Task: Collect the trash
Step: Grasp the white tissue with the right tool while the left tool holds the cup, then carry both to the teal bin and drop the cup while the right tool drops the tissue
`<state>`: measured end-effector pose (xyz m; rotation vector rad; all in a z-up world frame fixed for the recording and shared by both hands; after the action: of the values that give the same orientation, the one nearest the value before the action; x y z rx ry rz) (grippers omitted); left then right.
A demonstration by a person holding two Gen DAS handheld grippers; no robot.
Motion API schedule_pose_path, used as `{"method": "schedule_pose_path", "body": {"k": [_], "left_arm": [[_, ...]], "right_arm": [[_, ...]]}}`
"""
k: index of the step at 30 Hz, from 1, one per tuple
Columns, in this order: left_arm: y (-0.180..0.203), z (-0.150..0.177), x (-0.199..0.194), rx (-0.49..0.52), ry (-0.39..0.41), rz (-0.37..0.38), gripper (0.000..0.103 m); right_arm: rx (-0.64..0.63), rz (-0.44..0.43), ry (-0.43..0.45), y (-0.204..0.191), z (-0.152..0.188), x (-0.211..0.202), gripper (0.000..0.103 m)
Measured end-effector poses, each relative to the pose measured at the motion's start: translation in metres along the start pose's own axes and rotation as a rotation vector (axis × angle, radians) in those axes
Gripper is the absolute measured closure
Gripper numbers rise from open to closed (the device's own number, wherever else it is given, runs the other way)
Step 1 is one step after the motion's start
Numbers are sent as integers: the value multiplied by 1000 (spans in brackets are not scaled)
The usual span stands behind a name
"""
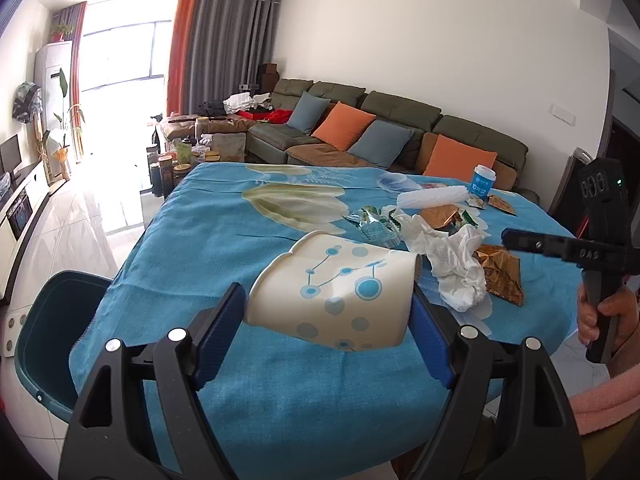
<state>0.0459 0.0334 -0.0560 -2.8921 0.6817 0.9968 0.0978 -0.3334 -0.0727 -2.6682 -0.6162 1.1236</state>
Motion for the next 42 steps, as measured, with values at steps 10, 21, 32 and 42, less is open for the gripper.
{"method": "schedule_pose_path", "body": {"k": [10,21,32,42], "left_arm": [[-19,8,-8,-34,6,-44,25],[-68,17,-34,-126,40,-147,25],[-126,23,-71,-202,80,-299,25],[-177,34,-80,-276,57,-390,25]], "right_arm": [[4,86,-115,5,16,50,89],[-113,-144,-33,-65,-22,33,93],[-251,-337,-75,-152,-55,85,93],[-293,-435,-164,-208,-64,138,93]]}}
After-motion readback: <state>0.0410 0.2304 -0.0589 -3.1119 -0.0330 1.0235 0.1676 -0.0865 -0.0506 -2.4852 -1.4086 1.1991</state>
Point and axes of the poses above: each gripper's, at about its wrist camera, not at the fingertips, and x roughly the way its jaws point, y to its right, z to its underside, the point moved 4 cm from there along x, roughly the way its jaws point, and after that the axes turned 5 degrees about -y, right-handed, at the moved point
